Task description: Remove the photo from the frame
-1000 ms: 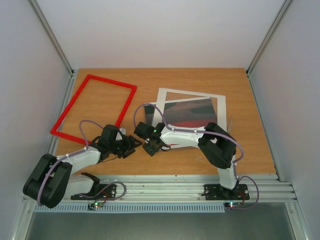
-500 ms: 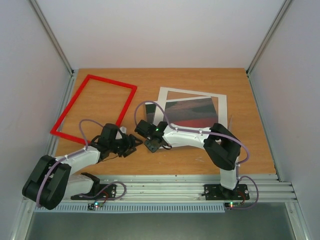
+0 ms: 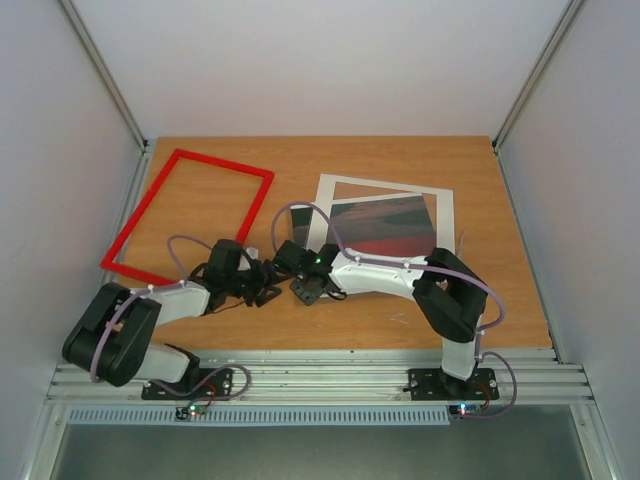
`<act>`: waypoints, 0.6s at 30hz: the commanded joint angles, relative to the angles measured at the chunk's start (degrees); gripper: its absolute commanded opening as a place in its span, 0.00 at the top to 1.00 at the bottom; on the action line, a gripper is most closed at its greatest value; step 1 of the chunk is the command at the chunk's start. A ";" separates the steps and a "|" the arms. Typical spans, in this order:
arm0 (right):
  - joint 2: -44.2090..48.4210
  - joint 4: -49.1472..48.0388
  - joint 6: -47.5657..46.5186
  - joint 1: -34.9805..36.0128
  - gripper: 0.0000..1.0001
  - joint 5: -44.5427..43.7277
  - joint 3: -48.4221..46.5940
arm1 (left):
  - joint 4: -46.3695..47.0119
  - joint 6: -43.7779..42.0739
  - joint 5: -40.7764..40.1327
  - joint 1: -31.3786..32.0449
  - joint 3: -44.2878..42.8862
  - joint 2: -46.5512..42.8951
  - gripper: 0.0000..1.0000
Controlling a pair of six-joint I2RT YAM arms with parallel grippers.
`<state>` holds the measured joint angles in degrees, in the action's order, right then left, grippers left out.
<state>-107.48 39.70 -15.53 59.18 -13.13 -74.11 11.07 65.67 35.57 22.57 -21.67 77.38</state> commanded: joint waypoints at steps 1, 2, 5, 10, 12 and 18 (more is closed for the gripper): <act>2.60 -1.47 -0.54 -0.29 0.52 -0.42 1.29 | 13.64 7.18 3.80 0.17 -0.35 5.41 0.39; 2.79 -1.66 -0.53 -0.29 0.53 -0.39 1.47 | 15.96 8.67 4.26 0.34 -0.24 6.77 0.39; 3.14 -1.98 -0.51 -0.29 0.53 -0.42 1.92 | 22.27 12.31 5.07 1.06 0.11 10.33 0.41; 3.89 -2.53 -0.71 -0.31 0.53 -0.35 2.45 | 25.79 14.99 4.37 2.84 0.02 13.29 0.42; 4.03 -2.76 -0.73 -0.29 0.53 -0.08 2.64 | 25.71 15.00 3.97 3.36 -0.32 13.83 0.43; 4.21 -3.05 -0.79 -0.29 0.53 0.10 2.74 | 25.81 15.19 2.92 4.77 -0.52 16.03 0.46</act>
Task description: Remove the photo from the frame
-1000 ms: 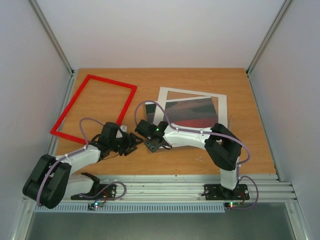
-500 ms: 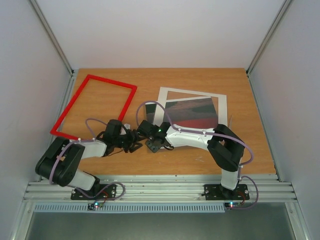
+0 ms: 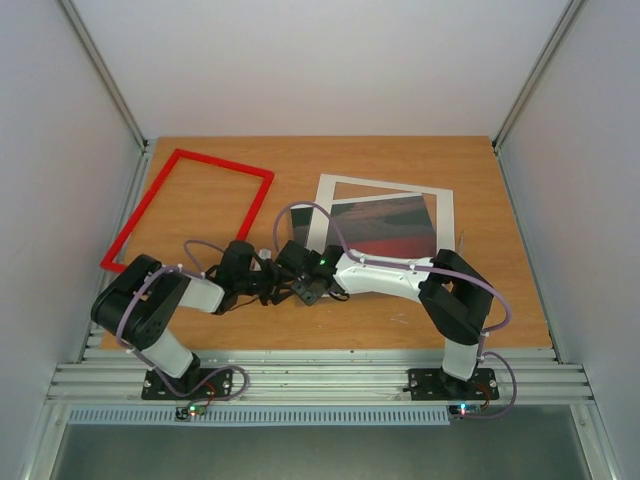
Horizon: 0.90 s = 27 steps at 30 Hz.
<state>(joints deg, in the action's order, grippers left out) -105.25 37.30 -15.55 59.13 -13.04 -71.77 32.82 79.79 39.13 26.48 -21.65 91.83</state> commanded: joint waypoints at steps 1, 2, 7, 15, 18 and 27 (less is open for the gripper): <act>2.07 -0.71 -0.76 -0.25 0.53 0.02 0.40 | 4.09 1.21 -0.90 1.05 -0.44 1.84 0.46; 2.07 -0.85 -0.78 -0.25 0.53 -0.04 0.47 | 4.14 1.24 -1.12 1.18 -0.41 2.15 0.47; 2.07 -1.24 -0.56 -0.25 0.53 0.22 0.79 | 6.45 1.84 -1.51 1.53 -0.75 4.41 0.52; 3.78 -1.68 -0.36 -0.26 0.53 1.16 1.75 | 8.66 2.23 -2.25 2.04 -1.07 7.22 0.67; 4.79 -2.17 -0.28 -0.31 0.53 1.84 2.35 | 8.08 1.66 -2.81 2.16 -1.10 7.09 0.75; 6.97 -3.23 -0.82 -0.25 0.52 1.60 3.95 | 8.16 0.70 -3.00 2.68 -1.82 7.20 0.94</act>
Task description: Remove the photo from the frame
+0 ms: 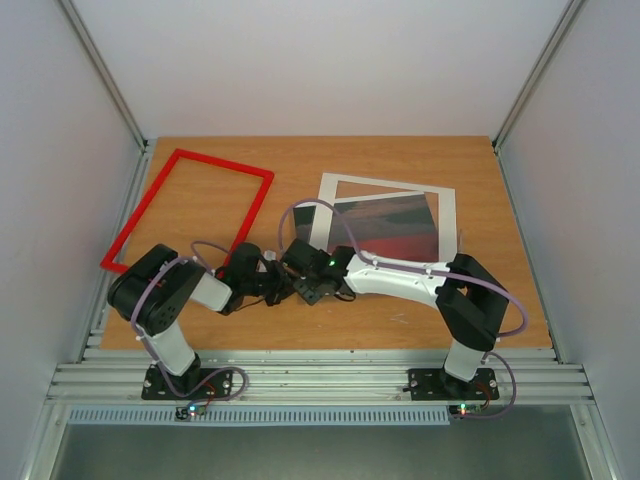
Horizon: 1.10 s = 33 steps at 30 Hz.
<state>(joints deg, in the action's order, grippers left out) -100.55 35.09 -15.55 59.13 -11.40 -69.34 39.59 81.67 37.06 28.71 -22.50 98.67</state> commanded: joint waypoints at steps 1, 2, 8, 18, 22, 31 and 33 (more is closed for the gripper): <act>2.60 -1.33 -1.07 -0.26 0.52 -0.25 2.02 | 1.10 -1.32 -0.93 0.47 -1.01 0.08 0.95; 3.12 -1.72 -1.33 -0.25 0.52 -0.55 2.74 | 0.76 -1.61 -1.00 0.51 -1.00 -0.25 0.97; 7.04 -4.63 -3.25 -0.25 0.52 -2.23 7.94 | -3.49 -4.22 -1.91 0.73 -1.86 -3.99 0.99; 11.88 -12.12 -7.78 -0.17 0.51 -0.28 14.85 | -19.70 -12.29 -5.62 1.08 -4.57 -14.18 1.00; 12.19 -17.12 -10.50 0.93 0.51 0.32 16.73 | -23.14 -13.14 -6.56 1.50 -5.51 -16.83 1.00; 8.38 -25.77 -15.51 5.25 0.58 -10.41 18.61 | -26.99 -13.59 -7.39 1.88 -6.93 -19.35 1.00; 7.66 -26.80 -15.64 5.37 0.62 -12.60 19.01 | -27.20 -13.49 -7.19 1.96 -6.94 -19.61 1.00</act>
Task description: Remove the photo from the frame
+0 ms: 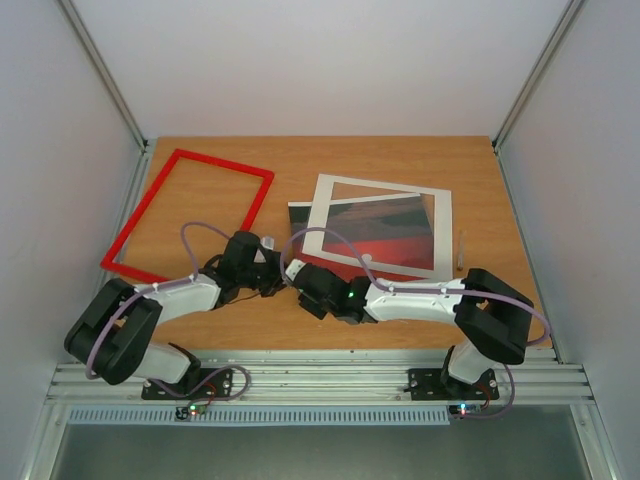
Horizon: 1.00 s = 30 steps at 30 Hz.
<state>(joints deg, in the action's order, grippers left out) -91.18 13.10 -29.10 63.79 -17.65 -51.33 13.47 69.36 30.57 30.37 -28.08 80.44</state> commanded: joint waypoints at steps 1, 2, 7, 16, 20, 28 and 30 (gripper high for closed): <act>-2.00 -5.16 -2.26 0.72 0.63 -6.86 1.09 | -1.16 -1.10 -0.61 0.30 -1.30 -1.48 0.99; -2.19 -5.54 -2.46 0.72 0.64 -7.08 1.18 | -1.16 -0.95 -0.60 0.30 -1.22 -1.58 1.00; -3.01 -6.91 -3.17 0.91 0.72 -8.11 1.56 | -1.13 -0.49 -0.30 0.30 -1.22 -1.64 0.99; -4.33 -8.79 -4.54 1.59 0.94 -10.20 2.19 | -0.05 1.96 -0.22 0.30 -1.01 -0.97 0.96; -4.04 -9.09 -4.96 2.33 0.99 -11.25 2.50 | 0.50 2.60 -0.23 0.25 -1.51 0.58 0.84; -3.83 -9.57 -5.55 3.26 0.99 -11.91 2.90 | 2.85 3.37 0.36 -0.39 -2.41 6.02 0.68; -3.82 -9.66 -5.65 3.48 0.99 -12.42 2.98 | 3.03 3.57 0.02 -0.56 -2.09 6.25 0.67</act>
<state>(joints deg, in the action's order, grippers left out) -94.78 5.54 -33.98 66.30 -28.45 -48.58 13.41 72.40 30.26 30.17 -29.28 85.58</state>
